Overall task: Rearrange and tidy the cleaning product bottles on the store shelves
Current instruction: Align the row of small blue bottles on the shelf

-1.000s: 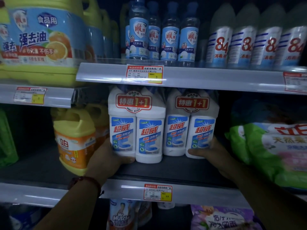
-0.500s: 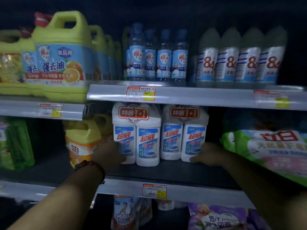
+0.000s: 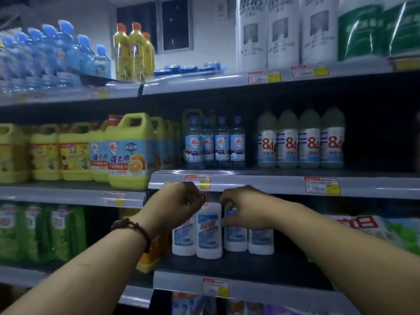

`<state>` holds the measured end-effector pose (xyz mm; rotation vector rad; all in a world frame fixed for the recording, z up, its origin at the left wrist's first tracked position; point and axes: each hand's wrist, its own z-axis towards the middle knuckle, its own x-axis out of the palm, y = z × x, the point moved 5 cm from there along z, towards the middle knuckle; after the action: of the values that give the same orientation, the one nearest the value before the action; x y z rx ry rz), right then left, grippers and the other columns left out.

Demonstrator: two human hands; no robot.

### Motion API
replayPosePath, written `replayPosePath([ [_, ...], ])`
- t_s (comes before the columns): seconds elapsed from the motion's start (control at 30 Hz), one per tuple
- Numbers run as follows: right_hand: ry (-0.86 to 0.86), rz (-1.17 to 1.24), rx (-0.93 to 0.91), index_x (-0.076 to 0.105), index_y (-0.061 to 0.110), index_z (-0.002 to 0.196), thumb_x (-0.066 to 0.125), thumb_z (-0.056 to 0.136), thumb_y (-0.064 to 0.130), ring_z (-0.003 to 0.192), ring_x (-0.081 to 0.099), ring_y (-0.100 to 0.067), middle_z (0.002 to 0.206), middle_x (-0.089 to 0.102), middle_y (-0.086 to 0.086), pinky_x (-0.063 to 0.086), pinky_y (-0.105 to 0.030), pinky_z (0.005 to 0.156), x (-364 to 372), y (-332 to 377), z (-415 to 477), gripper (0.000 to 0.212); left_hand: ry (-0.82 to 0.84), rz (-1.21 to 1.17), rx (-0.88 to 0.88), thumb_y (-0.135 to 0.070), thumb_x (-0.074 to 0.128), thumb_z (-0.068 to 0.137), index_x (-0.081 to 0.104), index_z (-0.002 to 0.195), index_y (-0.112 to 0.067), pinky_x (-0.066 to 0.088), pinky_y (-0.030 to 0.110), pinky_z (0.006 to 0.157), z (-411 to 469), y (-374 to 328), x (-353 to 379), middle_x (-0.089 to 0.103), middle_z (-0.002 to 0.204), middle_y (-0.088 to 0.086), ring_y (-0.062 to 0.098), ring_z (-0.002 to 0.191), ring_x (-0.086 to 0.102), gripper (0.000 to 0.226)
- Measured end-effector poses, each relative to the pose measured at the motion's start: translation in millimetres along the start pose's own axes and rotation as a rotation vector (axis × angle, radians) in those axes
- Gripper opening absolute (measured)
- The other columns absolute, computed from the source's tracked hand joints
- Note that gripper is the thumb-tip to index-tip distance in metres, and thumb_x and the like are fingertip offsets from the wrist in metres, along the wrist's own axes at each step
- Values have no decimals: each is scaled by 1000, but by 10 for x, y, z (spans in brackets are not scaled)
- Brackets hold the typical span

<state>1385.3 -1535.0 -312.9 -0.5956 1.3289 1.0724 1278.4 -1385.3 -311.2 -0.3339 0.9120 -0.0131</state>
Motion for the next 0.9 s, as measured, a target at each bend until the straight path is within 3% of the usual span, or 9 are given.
replayPosePath([
  [0.1,-141,136,-75,63,28,118,73,83,37,93,65,-10,102,70,9,56,-33,85,-336,213,54,37,-186,-59,53,-31,69,89,72,95,-26,61,37,70,120,-107,-311,71,84,-11,5,77,67,8],
  [0.2,-306,235,-96,67,21,110,71,86,27,87,66,-8,95,70,7,54,-23,76,-621,272,229,25,-334,-23,-26,-25,68,90,71,98,-21,60,38,74,375,-51,-560,70,89,-6,12,82,67,9],
  [0.3,-413,315,-77,68,20,96,68,87,19,83,66,-12,88,68,4,52,-23,71,-750,257,510,9,-357,33,-141,-19,63,93,70,104,-12,59,39,80,682,167,-625,70,100,6,23,92,66,15],
  [0.37,-455,306,-45,68,20,93,64,90,19,86,64,-18,91,67,0,53,-29,73,-763,245,734,5,-287,64,-187,-16,61,96,69,101,-11,57,34,74,897,324,-544,70,100,7,22,90,66,11],
  [0.5,-470,243,17,70,15,97,55,94,14,95,61,-20,105,66,-2,48,-28,78,-685,264,1099,15,-320,12,-180,-16,53,99,69,92,-13,50,26,62,1224,533,-360,70,87,5,19,80,68,17],
  [0.67,-535,382,66,70,6,85,61,91,14,80,63,-18,87,68,-6,49,-26,66,-526,159,1409,14,-386,-123,-144,-19,52,100,65,100,-17,56,29,69,1347,709,-27,70,91,1,16,83,69,13],
  [0.77,-480,435,164,71,3,82,66,88,18,73,64,-19,75,67,-6,50,-25,62,-444,60,1520,17,-396,-141,-116,-17,54,98,65,96,-18,51,20,66,1387,772,-1,69,91,-7,10,81,66,12],
  [0.83,-457,516,219,72,5,88,70,84,18,80,68,-22,82,71,-7,59,-34,71,-420,-6,1552,14,-375,-115,-104,-16,54,100,63,98,-22,38,7,61,1373,768,-9,60,91,-12,4,80,57,12],
  [0.9,-441,581,247,74,6,90,76,80,16,86,71,-26,86,74,-10,60,-43,83,-407,-35,1558,14,-363,-108,-91,-15,54,100,64,98,-25,35,6,61,1362,781,-2,63,91,-9,4,79,56,14],
])
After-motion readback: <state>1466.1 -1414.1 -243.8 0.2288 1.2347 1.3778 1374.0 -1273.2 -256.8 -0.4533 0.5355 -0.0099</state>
